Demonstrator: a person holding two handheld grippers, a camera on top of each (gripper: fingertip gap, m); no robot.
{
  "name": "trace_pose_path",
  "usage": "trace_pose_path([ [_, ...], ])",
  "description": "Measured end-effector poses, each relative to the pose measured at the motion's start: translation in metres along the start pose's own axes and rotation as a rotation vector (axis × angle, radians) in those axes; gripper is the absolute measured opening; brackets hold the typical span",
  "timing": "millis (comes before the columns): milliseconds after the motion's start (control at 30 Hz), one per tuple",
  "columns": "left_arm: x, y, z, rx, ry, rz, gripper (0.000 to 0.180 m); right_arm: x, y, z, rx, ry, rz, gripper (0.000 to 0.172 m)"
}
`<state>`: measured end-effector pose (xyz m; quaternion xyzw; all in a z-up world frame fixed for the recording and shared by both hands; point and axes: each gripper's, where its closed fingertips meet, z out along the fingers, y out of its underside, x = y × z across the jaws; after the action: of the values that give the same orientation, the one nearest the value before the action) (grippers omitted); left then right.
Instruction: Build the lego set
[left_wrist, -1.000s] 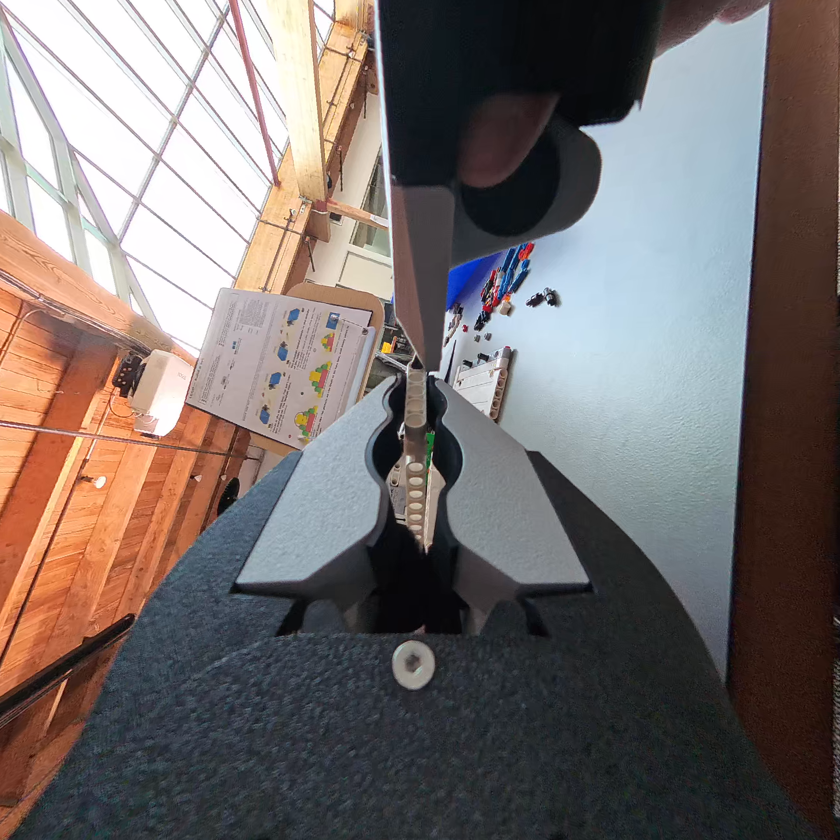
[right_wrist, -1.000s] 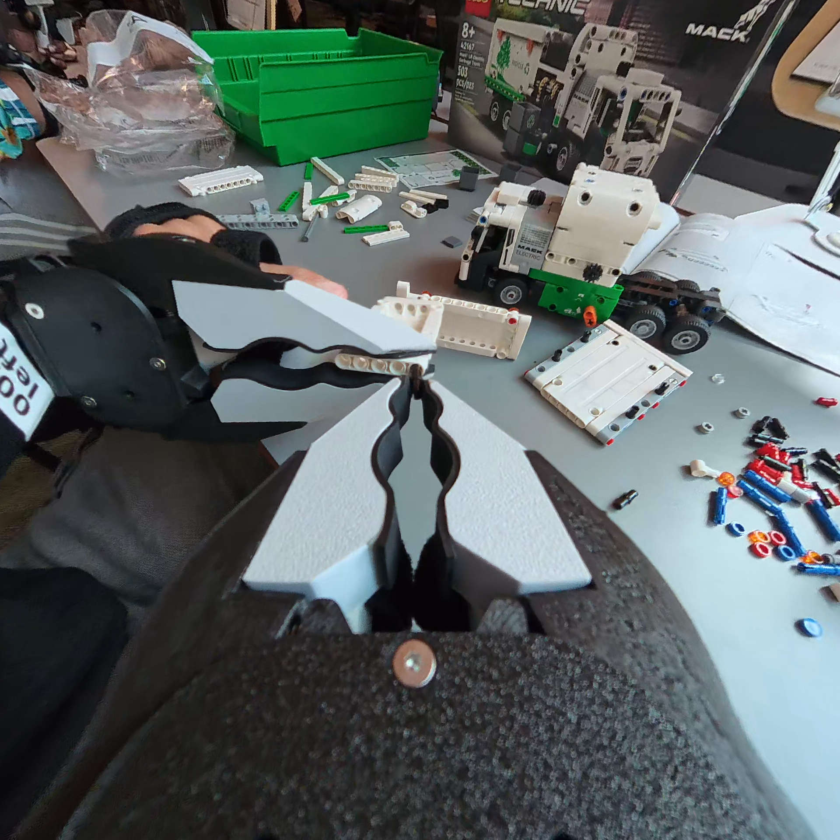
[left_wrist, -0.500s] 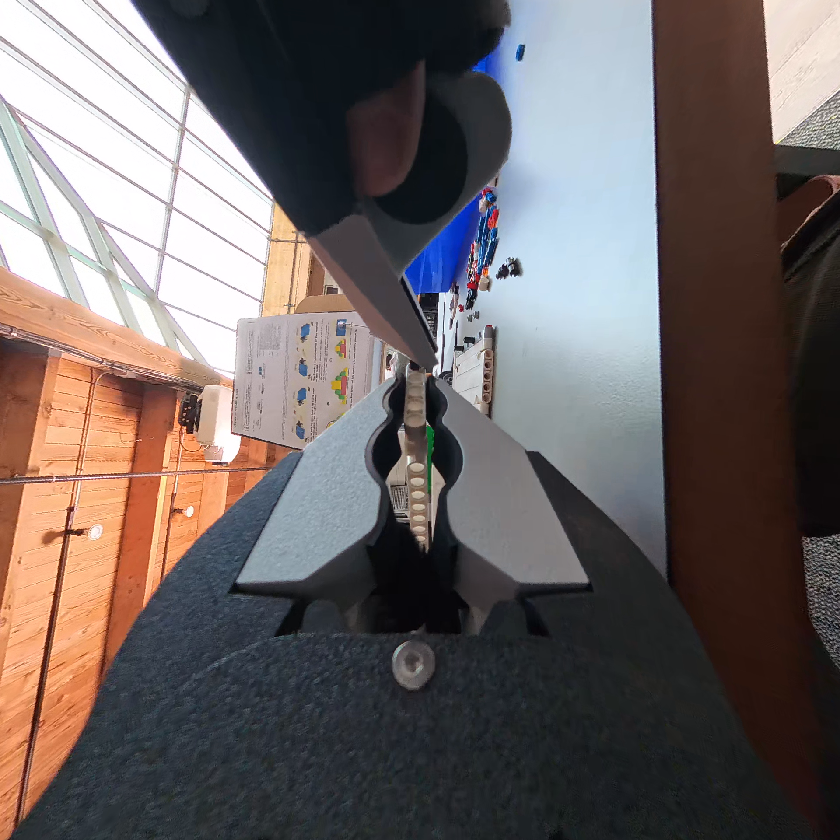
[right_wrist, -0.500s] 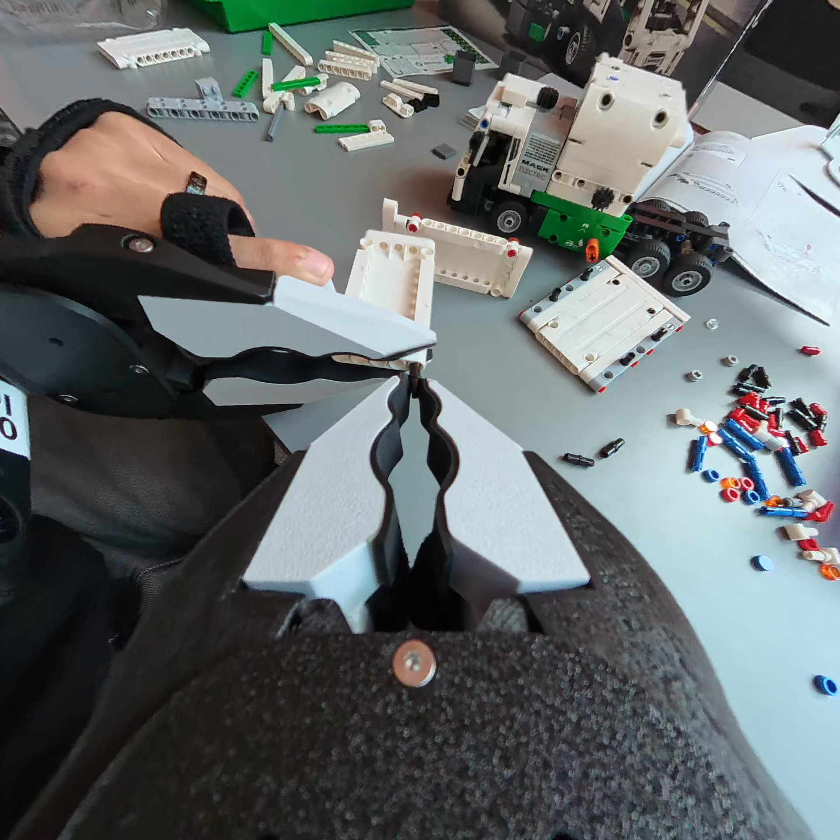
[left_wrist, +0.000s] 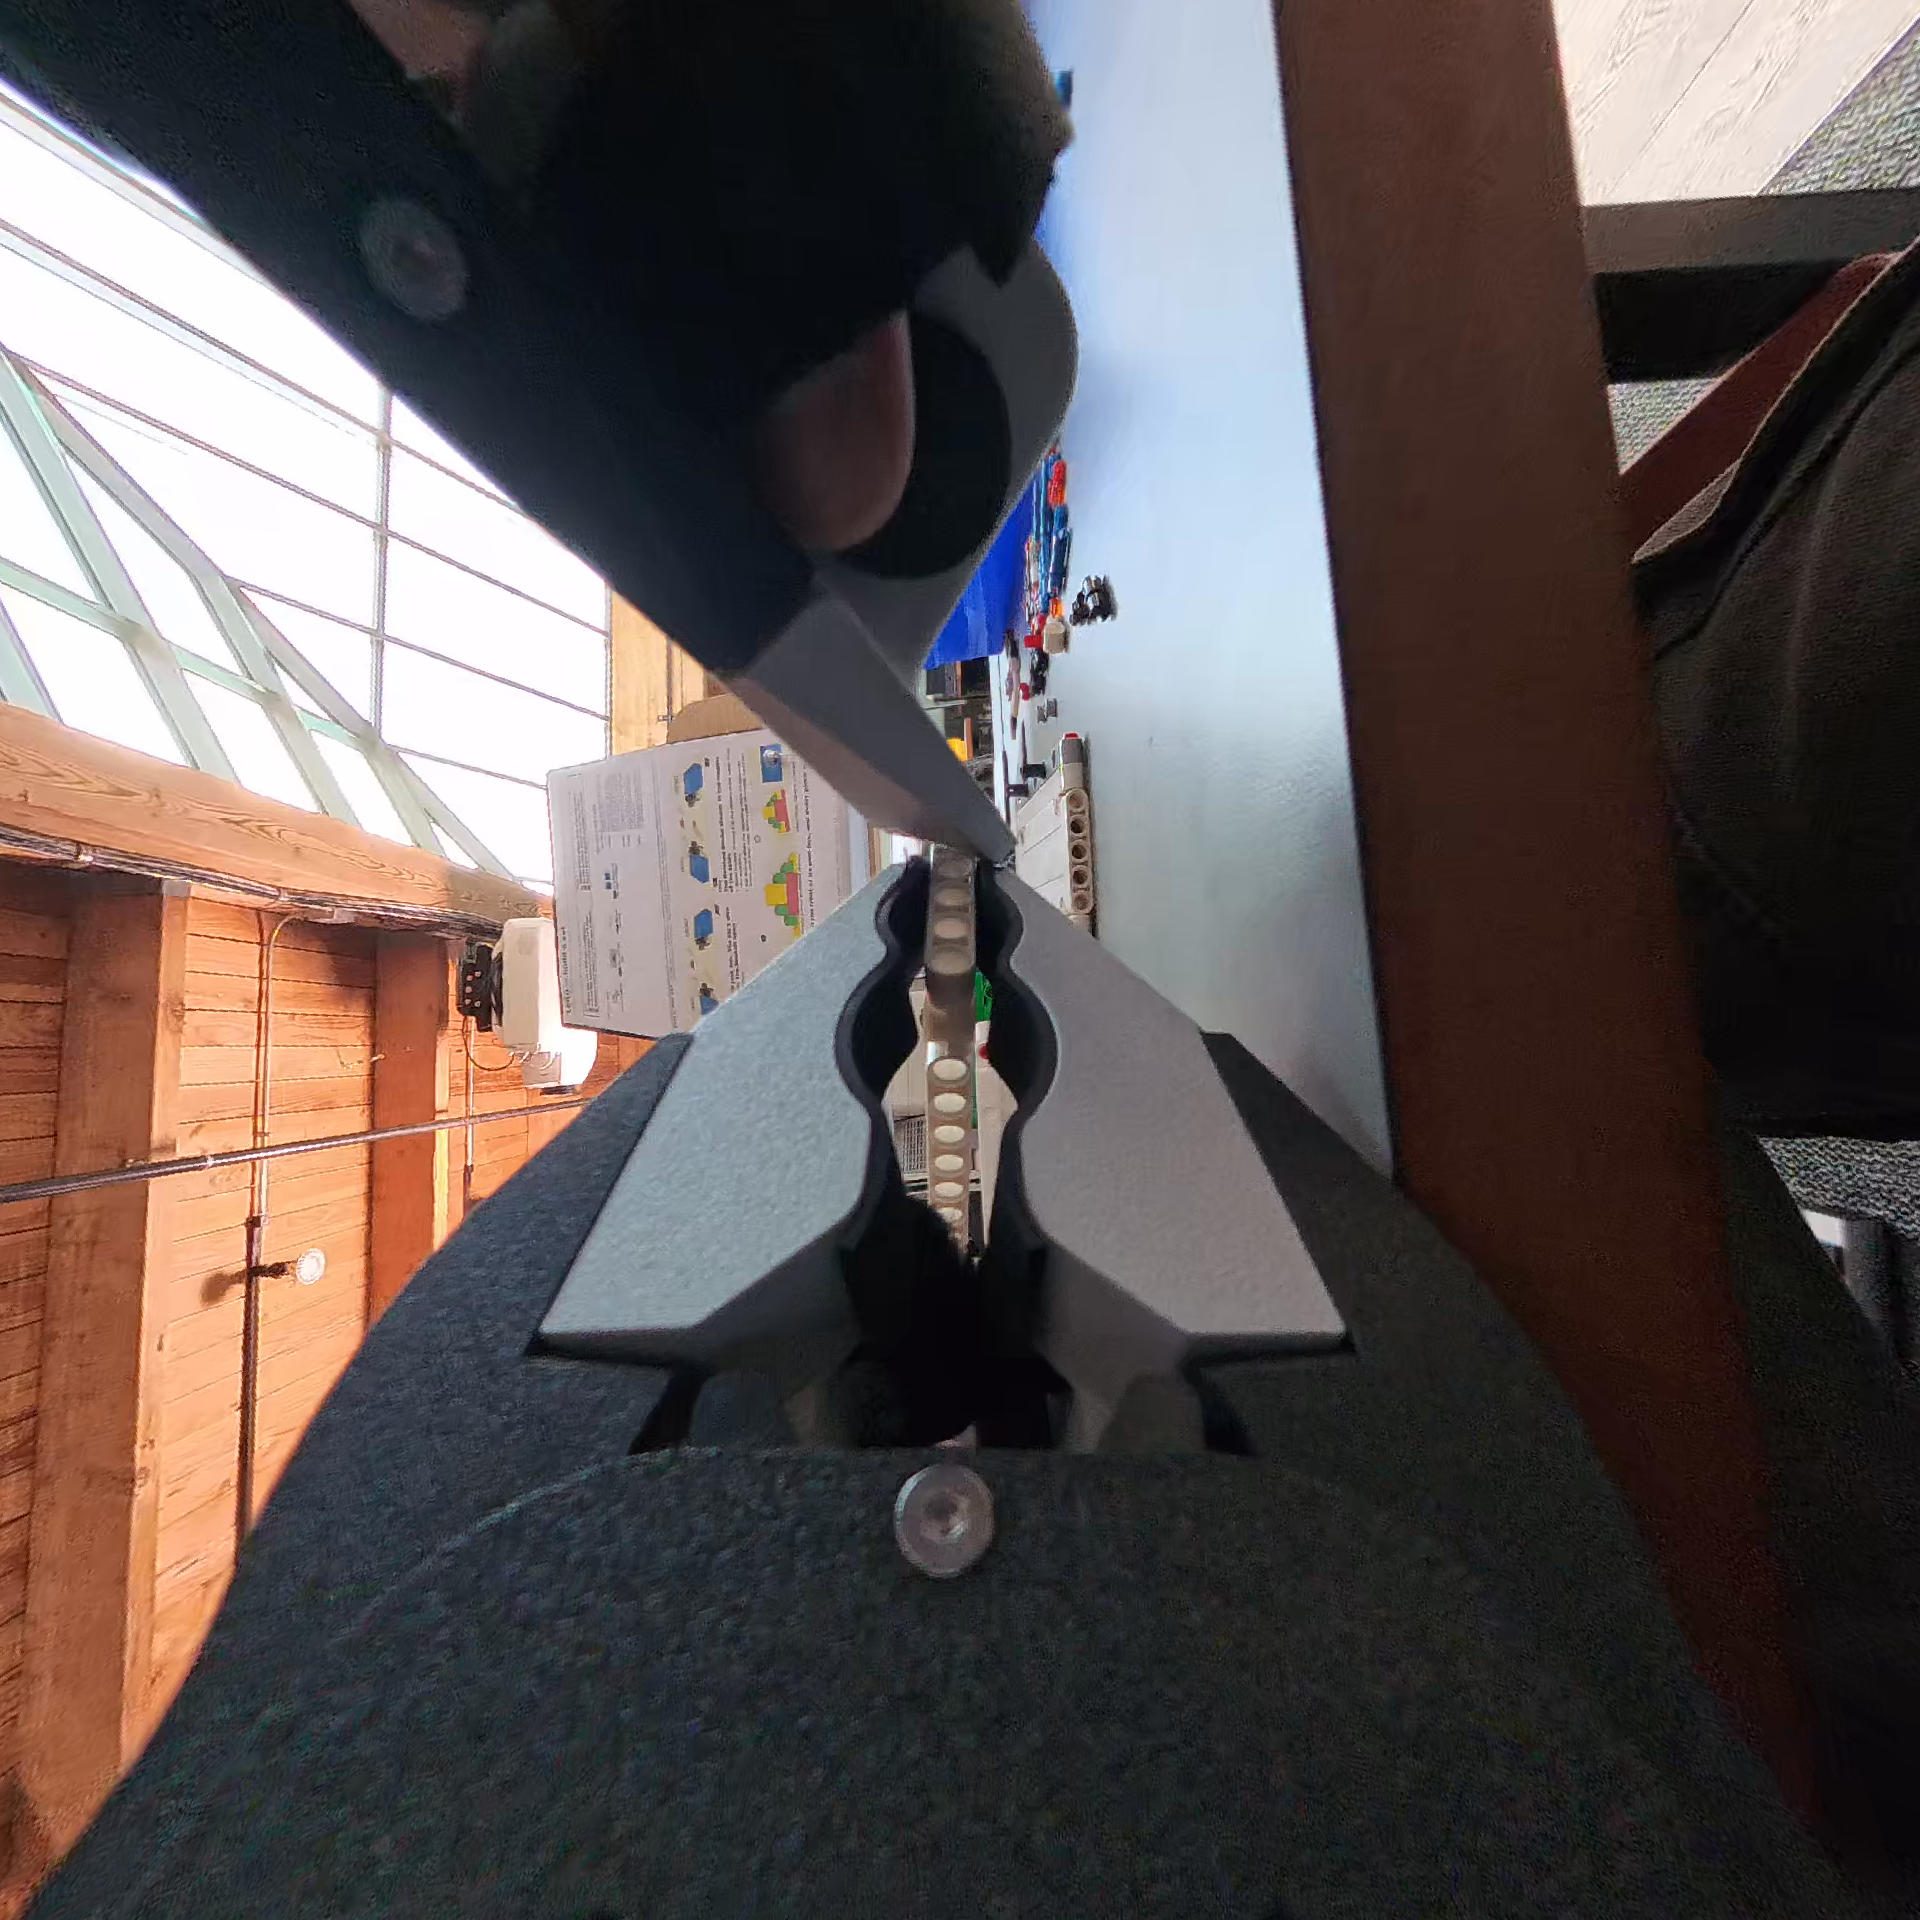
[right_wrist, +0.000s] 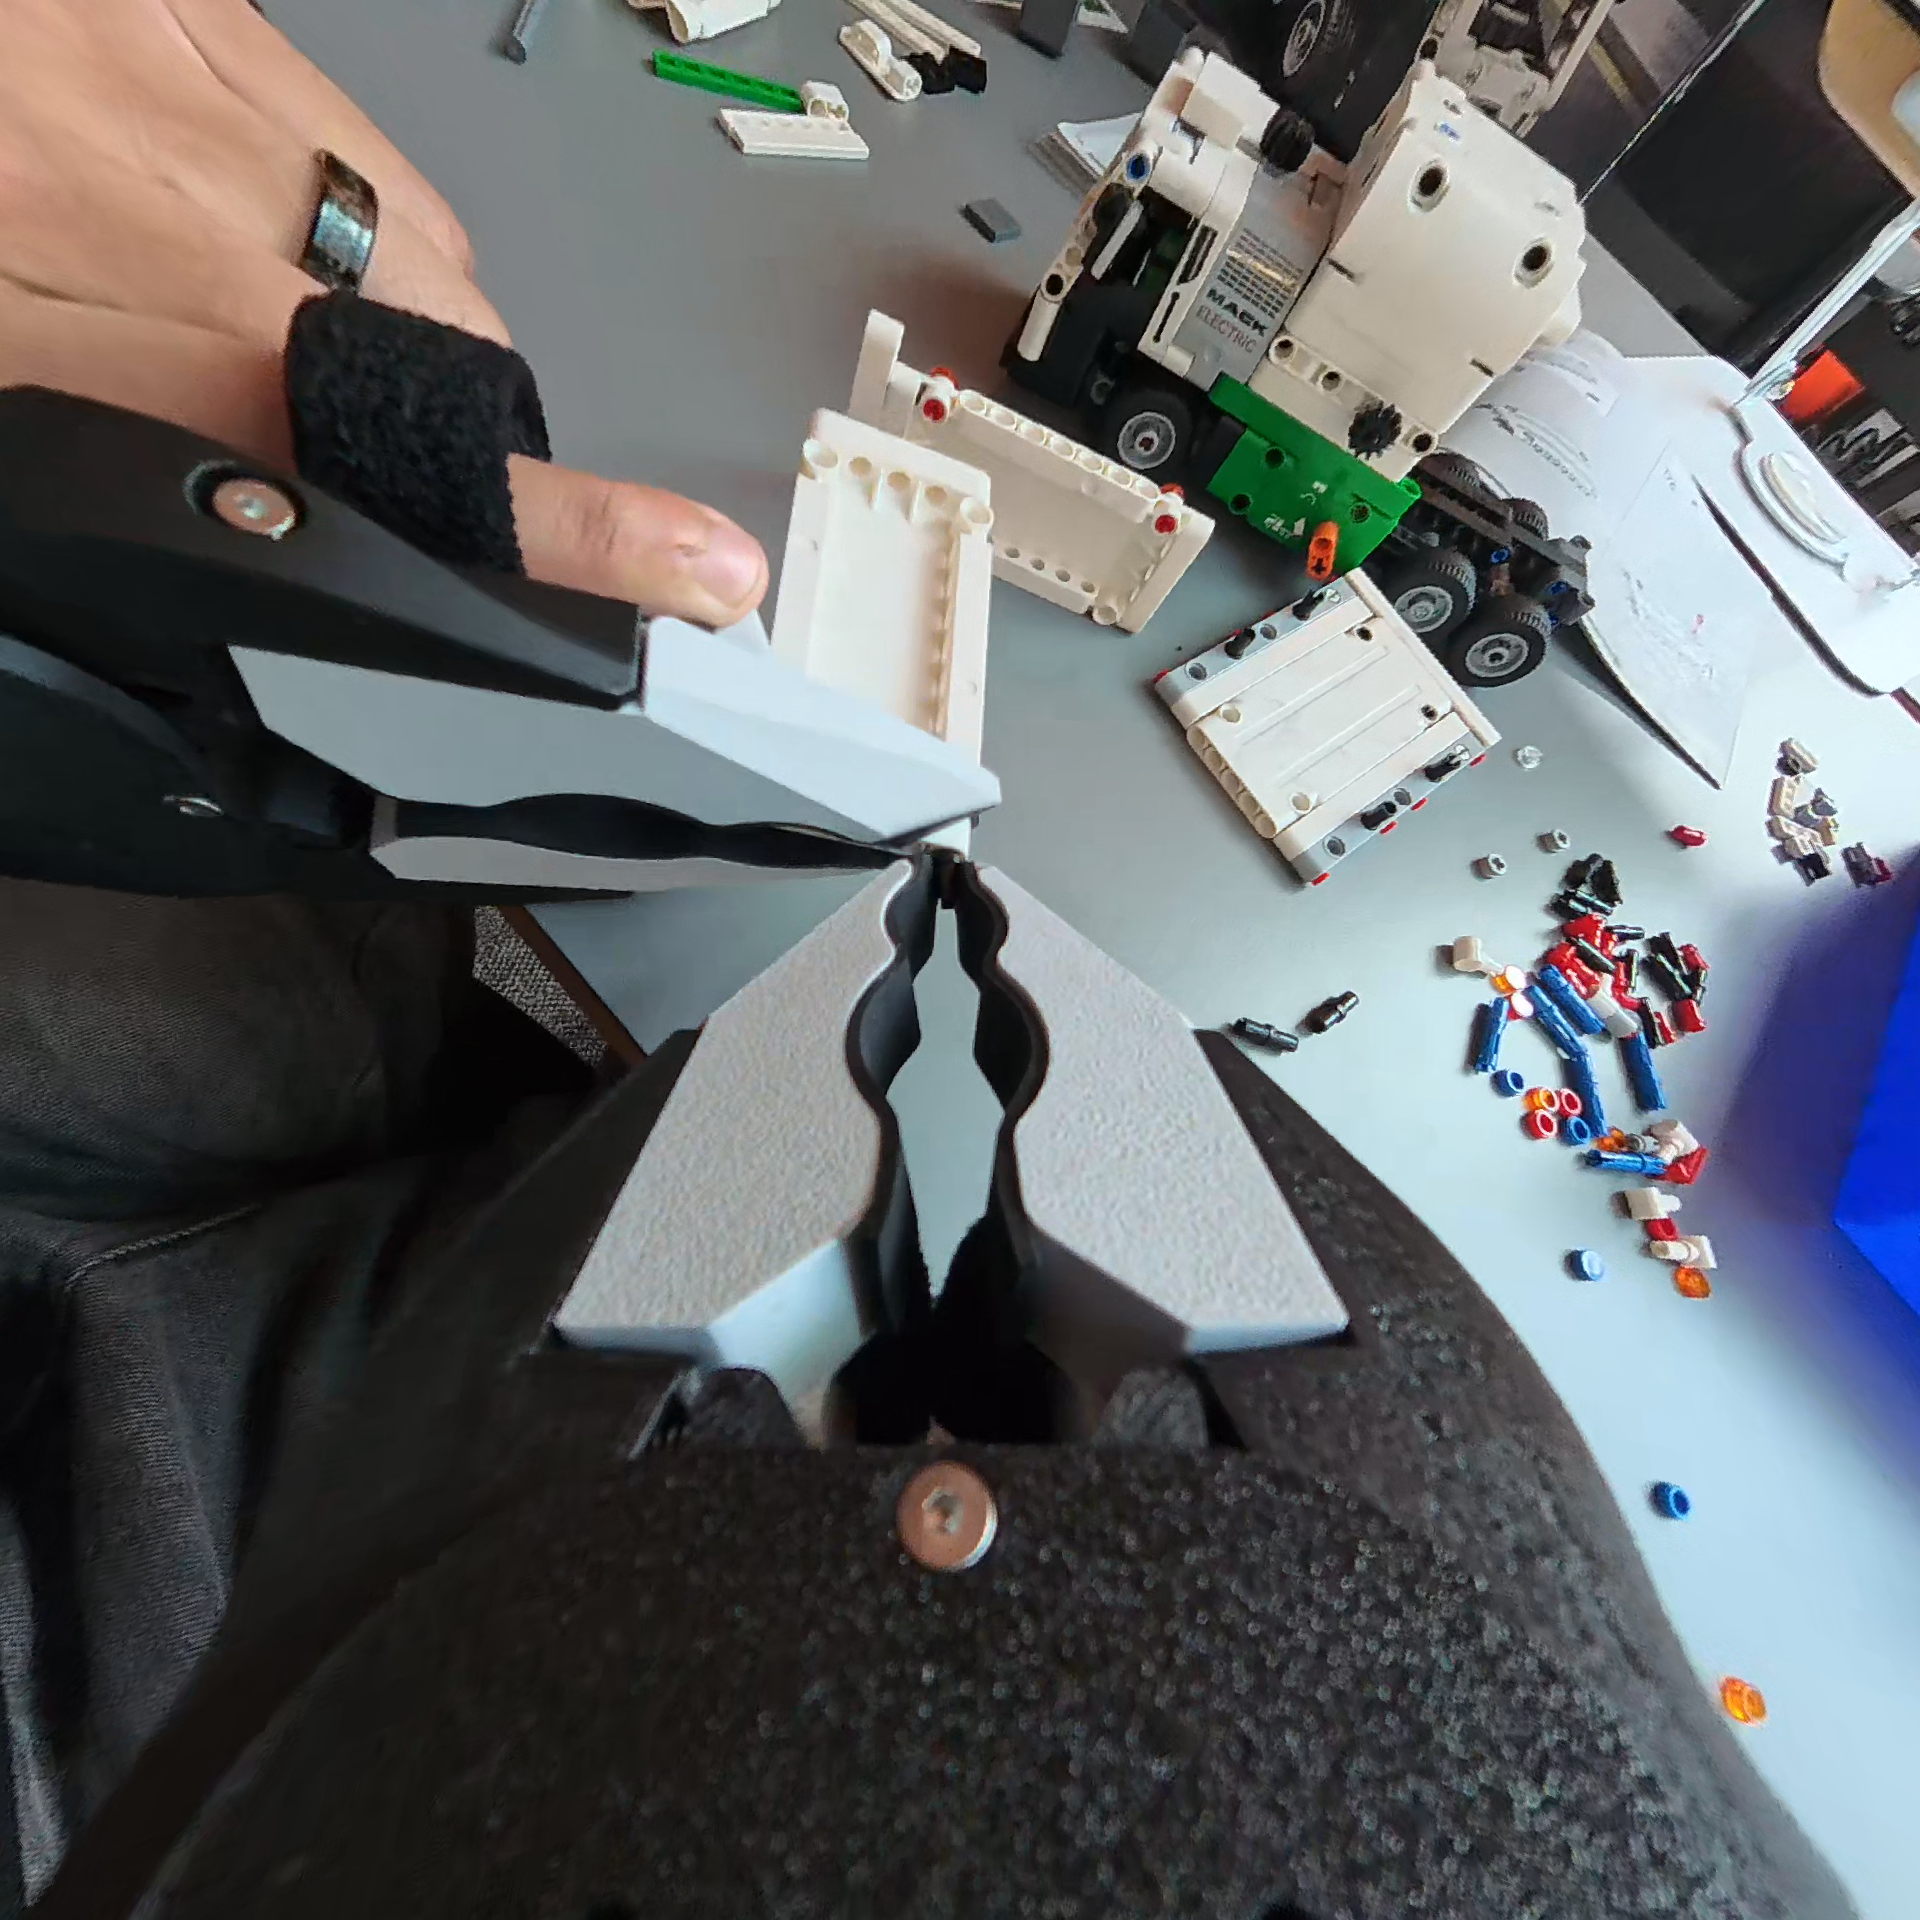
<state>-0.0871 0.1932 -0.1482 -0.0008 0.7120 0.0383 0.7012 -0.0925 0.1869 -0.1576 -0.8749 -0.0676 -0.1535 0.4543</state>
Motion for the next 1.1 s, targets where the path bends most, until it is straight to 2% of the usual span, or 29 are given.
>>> trace_pose_path([
  [333,-0.005,0.0,0.0,0.027,0.004,-0.086,0.006,0.0,-0.005,-0.002,0.04,-0.064,0.078,0.003],
  [400,-0.011,-0.001,-0.002,0.052,-0.005,-0.136,0.006,0.002,-0.007,-0.009,0.072,-0.105,0.089,0.011],
  [467,-0.017,-0.002,-0.004,0.069,-0.028,-0.167,0.006,0.0,-0.01,-0.019,0.132,-0.212,0.118,0.017],
  [533,-0.026,-0.006,-0.01,0.11,-0.06,-0.2,0.006,-0.004,-0.017,-0.032,0.22,-0.387,0.217,0.036],
  [633,-0.041,-0.017,-0.024,0.208,-0.12,-0.249,0.006,-0.014,-0.034,-0.055,0.377,-0.678,0.356,0.039],
  [733,-0.054,-0.026,-0.038,0.313,-0.144,-0.328,0.006,-0.024,-0.037,-0.066,0.449,-0.851,0.36,0.038],
  [867,-0.064,-0.033,-0.047,0.396,-0.127,-0.416,0.006,-0.03,-0.048,-0.07,0.49,-0.961,0.392,0.036],
  [1033,-0.065,-0.036,-0.049,0.413,-0.127,-0.431,0.006,-0.034,-0.051,-0.075,0.515,-1.028,0.425,0.033],
  [1100,-0.066,-0.037,-0.05,0.422,-0.123,-0.442,0.006,-0.035,-0.051,-0.077,0.518,-1.056,0.442,0.026],
])
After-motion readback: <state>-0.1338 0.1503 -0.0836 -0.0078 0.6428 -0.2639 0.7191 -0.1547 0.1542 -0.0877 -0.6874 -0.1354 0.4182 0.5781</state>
